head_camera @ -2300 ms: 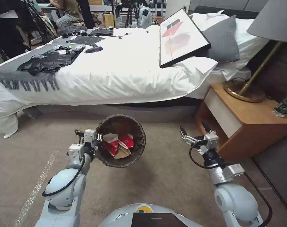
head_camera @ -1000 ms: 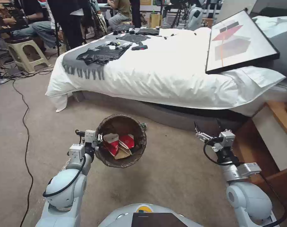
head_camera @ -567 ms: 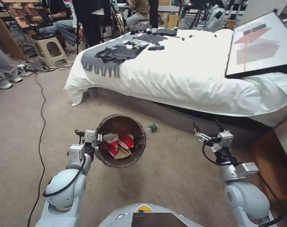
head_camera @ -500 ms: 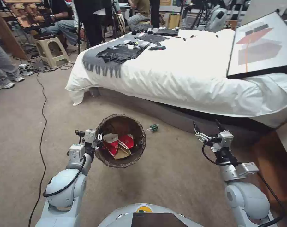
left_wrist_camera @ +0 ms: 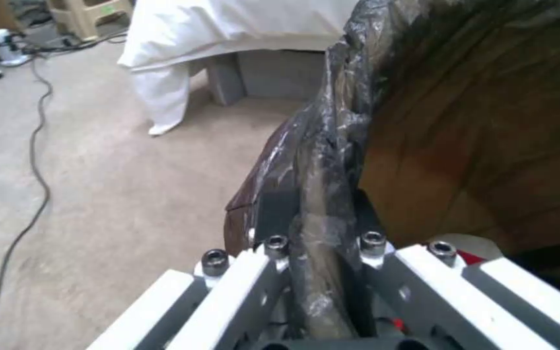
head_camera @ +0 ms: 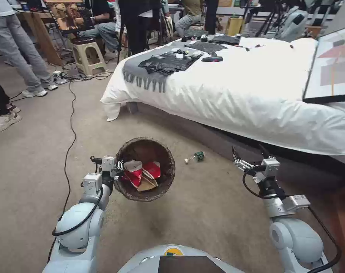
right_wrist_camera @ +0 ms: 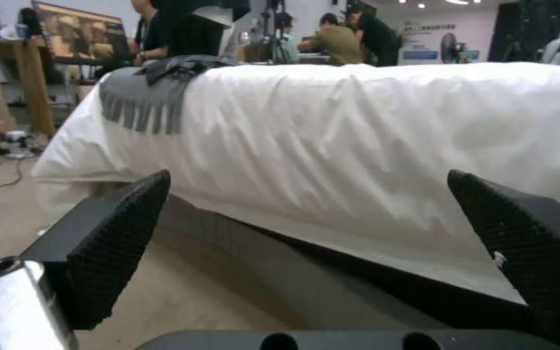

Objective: Pick up the trash bin, then pick up the garbage from the floor and place it into the trash bin.

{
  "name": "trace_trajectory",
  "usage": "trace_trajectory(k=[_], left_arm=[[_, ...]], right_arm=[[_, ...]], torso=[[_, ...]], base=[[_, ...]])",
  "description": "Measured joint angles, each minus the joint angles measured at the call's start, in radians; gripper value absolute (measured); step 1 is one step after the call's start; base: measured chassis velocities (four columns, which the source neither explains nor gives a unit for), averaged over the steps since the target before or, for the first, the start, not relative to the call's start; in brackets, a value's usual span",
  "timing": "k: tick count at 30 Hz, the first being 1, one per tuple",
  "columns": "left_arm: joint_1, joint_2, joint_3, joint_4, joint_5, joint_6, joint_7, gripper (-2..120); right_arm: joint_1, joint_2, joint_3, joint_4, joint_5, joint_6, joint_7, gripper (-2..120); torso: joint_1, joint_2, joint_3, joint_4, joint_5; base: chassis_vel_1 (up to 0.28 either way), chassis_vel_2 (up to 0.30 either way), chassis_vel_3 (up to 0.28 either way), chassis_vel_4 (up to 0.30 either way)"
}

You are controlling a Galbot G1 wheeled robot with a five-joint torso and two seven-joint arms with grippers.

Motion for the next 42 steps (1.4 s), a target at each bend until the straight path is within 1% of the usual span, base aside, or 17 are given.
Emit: trace_trajectory(k=[5,12,17,27,33,34,35,42], left_arm=[[0.0,0.0,-0.002,0.0,0.0,-0.001,0.0,3],[-0.002,0.0,0.0,0.0,-0.001,-0.001,-0.001,3],[-0.002,-0.001,0.002,0.003,-0.001,-0.002,-0.002,3],[-0.002,-0.001,0.001,0.003,-0.001,-0.003,-0.003,3],[-0.001,-0.002,0.003,0.003,0.0,-0.005,-0.002,3],[-0.001,-0.002,0.004,0.003,0.002,-0.008,-0.001,3],[-0.001,-0.002,0.003,0.003,0.004,-0.01,0.001,3],[0.0,-0.002,0.004,0.003,0.009,-0.017,0.009,3]], right_arm=[[0.001,0.001,-0.001,0.0,0.0,-0.002,0.001,100],[0.001,0.001,0.0,0.0,0.0,-0.003,0.001,100],[0.0,0.001,0.001,-0.002,0.001,-0.003,0.002,100],[0.001,0.0,-0.001,-0.004,0.003,-0.003,0.003,100],[0.002,0.001,-0.003,-0.006,0.002,-0.003,0.004,100],[0.002,0.001,-0.005,-0.006,0.001,-0.003,0.009,100],[0.003,0.001,-0.006,-0.007,0.001,-0.003,0.013,100],[0.004,0.005,-0.012,-0.008,-0.001,-0.003,0.019,100]], torso=[[0.0,0.0,0.0,0.0002,0.0],[0.0,0.0,0.0,-0.0002,0.0],[0.0,0.0,0.0,0.0002,0.0],[0.0,0.0,0.0,-0.0001,0.0],[0.0,0.0,0.0,0.0002,0.0001],[0.0,0.0,0.0,0.0,0.0],[0.0,0.0,0.0,0.0004,0.0],[0.0,0.0,0.0,0.0001,0.0]], base=[[0.065,0.065,0.073,0.07],[0.053,0.058,0.043,0.061],[0.06,0.06,0.059,0.047],[0.056,0.062,0.057,0.063],[0.062,0.046,0.063,0.06],[0.052,0.058,0.063,0.074],[0.039,0.058,0.055,0.051],[0.011,0.01,0.016,0.015]])
